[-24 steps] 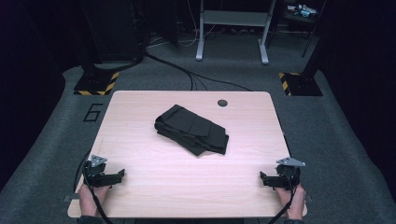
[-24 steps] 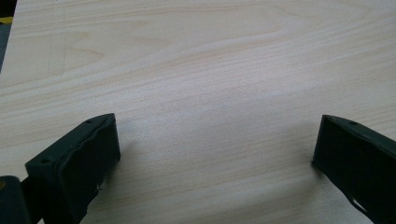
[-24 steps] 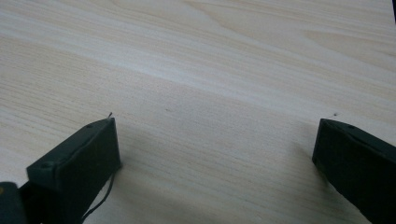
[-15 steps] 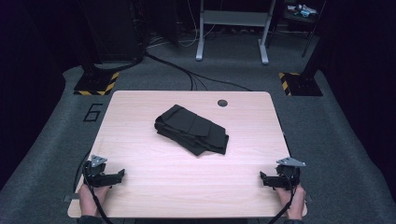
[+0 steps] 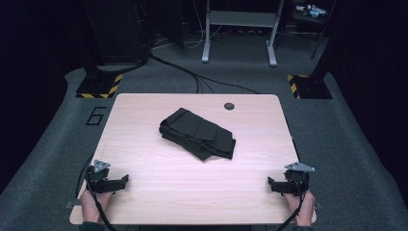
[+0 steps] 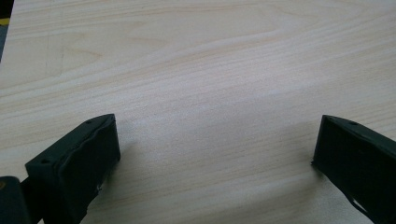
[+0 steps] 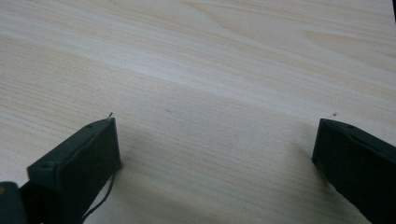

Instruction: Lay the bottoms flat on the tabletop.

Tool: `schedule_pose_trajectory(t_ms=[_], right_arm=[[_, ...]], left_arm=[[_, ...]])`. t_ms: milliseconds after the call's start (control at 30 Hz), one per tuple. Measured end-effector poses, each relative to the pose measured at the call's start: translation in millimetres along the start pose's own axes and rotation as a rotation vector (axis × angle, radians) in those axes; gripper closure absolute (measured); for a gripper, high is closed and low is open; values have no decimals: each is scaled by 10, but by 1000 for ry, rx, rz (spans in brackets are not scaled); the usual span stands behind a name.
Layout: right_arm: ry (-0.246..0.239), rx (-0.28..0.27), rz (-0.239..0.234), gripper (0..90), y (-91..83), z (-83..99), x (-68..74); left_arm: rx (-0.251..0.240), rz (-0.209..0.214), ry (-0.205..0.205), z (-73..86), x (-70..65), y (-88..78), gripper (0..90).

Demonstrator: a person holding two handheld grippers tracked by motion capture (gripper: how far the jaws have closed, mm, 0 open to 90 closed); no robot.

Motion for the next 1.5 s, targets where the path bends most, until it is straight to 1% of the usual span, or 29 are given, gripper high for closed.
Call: schedule_pose_trajectory(t_ms=[267, 300, 333, 400, 433, 467, 500, 567, 600, 633, 667, 700, 800, 833, 867, 933, 967, 1000, 1033, 1067, 1100, 1133, 1167, 1200, 1300, 1333, 1367, 1400, 1500], right_arm=[[0, 0, 0, 1, 0, 0, 0], [0, 0, 0, 1, 0, -1, 0], [-1, 1, 0, 1, 0, -1, 0], [0, 1, 0, 1, 0, -1, 0], [0, 1, 0, 1, 1, -1, 0], [-1, 1, 0, 1, 1, -1, 0], [0, 1, 0, 1, 1, -1, 0], [0, 1, 0, 1, 1, -1, 0], [-4, 1, 2, 1, 1, -1, -3], [1, 1, 1, 1, 1, -1, 1], [1, 1, 1, 1, 1, -1, 1], [0, 1, 1, 1, 1, -1, 1], [-2, 1, 0, 1, 1, -1, -1], [-2, 0, 0, 1, 1, -1, -1], [0, 0, 1, 1, 1, -1, 0], [0, 0, 0, 1, 1, -1, 0], [0, 0, 0, 1, 1, -2, 0], [-2, 0, 0, 1, 1, -1, -1], [-4, 1, 2, 1, 1, -1, -3], [-4, 1, 2, 1, 1, -1, -3], [-1, 1, 0, 1, 1, -1, -1], [-1, 0, 0, 1, 1, -1, -1], [-3, 1, 2, 1, 1, -1, -3], [0, 0, 1, 1, 1, -1, 0], [-5, 1, 2, 1, 1, 0, -4], [1, 0, 1, 1, 1, -1, 1], [0, 0, 0, 1, 1, -1, 1], [0, 0, 1, 1, 1, -1, 0], [0, 0, 1, 1, 1, -1, 0]], left_arm=[[6, 17, 5, -5, -3, -6, 0], [-1, 33, 4, -22, 5, -5, 1], [4, 42, 3, -33, 6, -10, 1], [-1, 41, 6, -52, 4, -10, 1], [-14, 44, 6, -76, -3, -12, 1], [-16, 56, 17, -143, -21, -23, 0], [-9, 64, 22, -167, -28, -29, 1], [-21, 72, 32, -229, -50, -25, 0], [-10, 91, 34, -269, -65, -38, 0], [-22, 91, 40, -291, -75, -30, 1], [-22, 91, 40, -291, -75, -30, 2], [-17, 109, 54, -365, -109, -24, 2], [-21, 119, 77, -459, -162, 0, 5], [-21, 119, 77, -459, -162, 0, 5], [-13, 140, 82, -512, -194, 16, 5], [-12, 145, 88, -541, -215, 25, 5], [-12, 150, 110, -609, -261, 46, 8], [-23, 154, 114, -637, -280, 64, 7], [-19, 164, 114, -660, -294, 67, 7], [-19, 164, 114, -660, -294, 67, 8], [-31, 167, 133, -731, -333, 98, 8], [-15, 178, 145, -767, -347, 100, 10], [-22, 179, 148, -799, -368, 113, 9], [-16, 190, 154, -834, -386, 121, 9], [-27, 191, 169, -894, -419, 149, 12], [-17, 209, 183, -971, -454, 183, 12], [-17, 209, 183, -971, -454, 183, 12], [-16, 216, 194, -1039, -487, 222, 12], [-10, 233, 215, -1151, -533, 277, 15]])
Point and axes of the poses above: each handheld gripper's, and its own axes: y roughly forward along the jaws, z roughly out of its underside, x roughly to its left, the point moved 2 cm from there along y, roughly forward along the jaws, and after that the axes turned 11 degrees about z, right-handed, at the moved point
